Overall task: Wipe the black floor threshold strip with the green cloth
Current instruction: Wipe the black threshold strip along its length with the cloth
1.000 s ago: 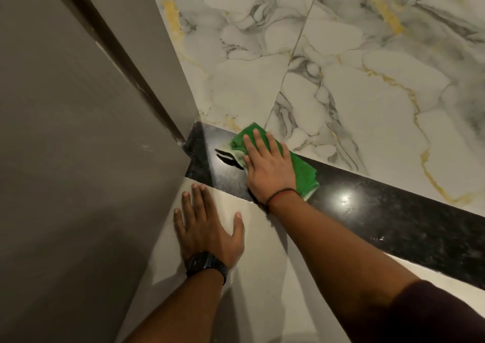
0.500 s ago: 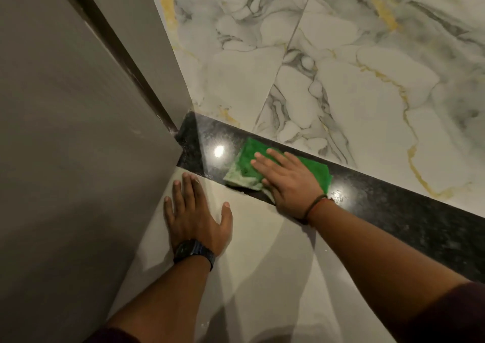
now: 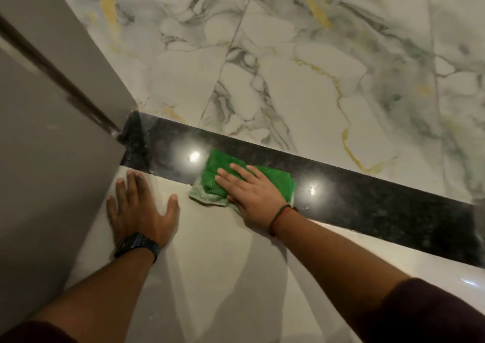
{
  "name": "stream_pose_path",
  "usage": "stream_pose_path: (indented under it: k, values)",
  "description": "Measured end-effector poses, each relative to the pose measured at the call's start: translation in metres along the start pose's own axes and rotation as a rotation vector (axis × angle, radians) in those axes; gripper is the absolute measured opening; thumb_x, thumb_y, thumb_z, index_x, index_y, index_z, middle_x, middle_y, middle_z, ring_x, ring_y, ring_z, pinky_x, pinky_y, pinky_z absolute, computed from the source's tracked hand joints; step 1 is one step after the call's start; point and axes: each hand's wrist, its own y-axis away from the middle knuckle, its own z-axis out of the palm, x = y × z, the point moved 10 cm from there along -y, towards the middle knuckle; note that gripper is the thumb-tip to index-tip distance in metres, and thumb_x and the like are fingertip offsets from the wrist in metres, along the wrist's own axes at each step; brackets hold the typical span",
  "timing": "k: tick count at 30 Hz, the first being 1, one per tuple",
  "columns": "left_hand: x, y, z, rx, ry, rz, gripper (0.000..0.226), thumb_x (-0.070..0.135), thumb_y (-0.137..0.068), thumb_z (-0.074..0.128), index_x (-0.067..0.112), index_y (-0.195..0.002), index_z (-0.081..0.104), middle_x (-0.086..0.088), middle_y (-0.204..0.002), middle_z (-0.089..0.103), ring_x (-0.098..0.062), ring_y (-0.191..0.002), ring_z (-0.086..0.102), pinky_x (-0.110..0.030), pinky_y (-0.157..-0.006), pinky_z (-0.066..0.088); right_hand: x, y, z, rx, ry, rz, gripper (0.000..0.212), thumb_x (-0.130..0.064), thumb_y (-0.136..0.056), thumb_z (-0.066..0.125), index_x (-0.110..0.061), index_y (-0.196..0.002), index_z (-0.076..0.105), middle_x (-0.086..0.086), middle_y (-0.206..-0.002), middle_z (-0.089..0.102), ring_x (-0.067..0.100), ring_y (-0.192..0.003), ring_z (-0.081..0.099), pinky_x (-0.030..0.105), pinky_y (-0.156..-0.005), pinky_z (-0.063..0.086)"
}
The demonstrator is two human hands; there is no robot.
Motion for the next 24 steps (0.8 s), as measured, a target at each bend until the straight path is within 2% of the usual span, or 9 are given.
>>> stream_pose_path:
  k: [2,5,8,10,14,17,21,24]
  values:
    - [0.001,-0.001,0.0,-0.006,-0.006,0.012,0.09,0.06,-0.078,0.034,0.005,-0.148,0.016,-0.016,-0.157,0.022,-0.032,-0.144,0.015,-0.055,-0.114,0.015,0.038,0.039,-0.014,0.012,0.034,0.044,0.05,-0.018,-0.091,0.055,-0.017,-0.139,0.043,0.003,-0.145,0.045,0.028,-0.135,0.036,0.047,-0.111,0.024]
    - [0.004,0.002,-0.002,0.004,-0.012,0.021,0.091,0.062,-0.078,0.031,0.004,-0.148,0.016,-0.017,-0.157,0.02,-0.034,-0.144,0.013,-0.055,-0.115,0.013,0.123,0.104,-0.048,0.111,0.033,0.348,0.051,-0.01,-0.086,0.06,-0.013,-0.136,0.047,0.009,-0.142,0.048,0.033,-0.132,0.04,0.055,-0.104,0.036]
    - [0.018,0.021,0.001,-0.01,-0.002,0.004,0.095,0.065,-0.078,0.029,0.004,-0.148,0.015,-0.018,-0.158,0.017,-0.035,-0.144,0.011,-0.055,-0.115,0.013,0.16,0.145,-0.067,0.236,0.032,0.607,0.047,-0.011,-0.091,0.053,-0.013,-0.137,0.045,0.01,-0.143,0.046,0.034,-0.133,0.038,0.054,-0.105,0.034]
    - [0.054,0.045,0.01,-0.05,-0.003,0.038,0.097,0.067,-0.077,0.028,0.004,-0.149,0.011,-0.017,-0.159,0.013,-0.035,-0.145,0.009,-0.054,-0.116,0.01,0.147,0.151,-0.059,0.238,0.037,0.61,0.048,-0.015,-0.091,0.048,-0.014,-0.138,0.043,0.01,-0.144,0.045,0.034,-0.134,0.036,0.051,-0.109,0.029]
    - [0.157,0.111,0.032,-0.13,0.016,0.256,0.098,0.068,-0.079,0.03,0.007,-0.151,0.004,-0.012,-0.161,0.006,-0.03,-0.147,0.006,-0.048,-0.118,0.005,0.111,0.183,-0.038,0.109,0.05,0.369,0.052,-0.016,-0.091,0.049,-0.018,-0.142,0.037,0.003,-0.148,0.04,0.027,-0.138,0.03,0.046,-0.111,0.022]
    - [0.176,0.127,0.038,-0.123,-0.001,0.293,0.097,0.069,-0.08,0.029,0.009,-0.151,0.003,-0.009,-0.161,0.006,-0.027,-0.147,0.005,-0.047,-0.118,0.005,0.132,0.237,-0.047,0.08,0.096,0.324,0.05,-0.02,-0.092,0.046,-0.019,-0.142,0.038,-0.002,-0.147,0.037,0.022,-0.138,0.028,0.044,-0.112,0.023]
    - [0.175,0.125,0.038,-0.099,-0.029,0.315,0.095,0.07,-0.081,0.023,0.01,-0.151,0.002,-0.009,-0.161,0.005,-0.027,-0.147,0.003,-0.047,-0.118,0.005,0.2,0.325,-0.084,0.22,0.069,0.645,0.047,-0.014,-0.091,0.041,-0.013,-0.138,0.043,0.01,-0.142,0.047,0.034,-0.132,0.039,0.057,-0.099,0.038]
    - [0.177,0.124,0.039,-0.097,-0.042,0.303,0.094,0.07,-0.081,0.022,0.009,-0.151,0.005,-0.011,-0.161,0.008,-0.028,-0.147,0.006,-0.048,-0.118,0.006,0.213,0.341,-0.09,0.309,0.024,0.885,0.047,-0.018,-0.091,0.036,-0.01,-0.136,0.044,0.015,-0.141,0.047,0.038,-0.131,0.038,0.059,-0.1,0.036]
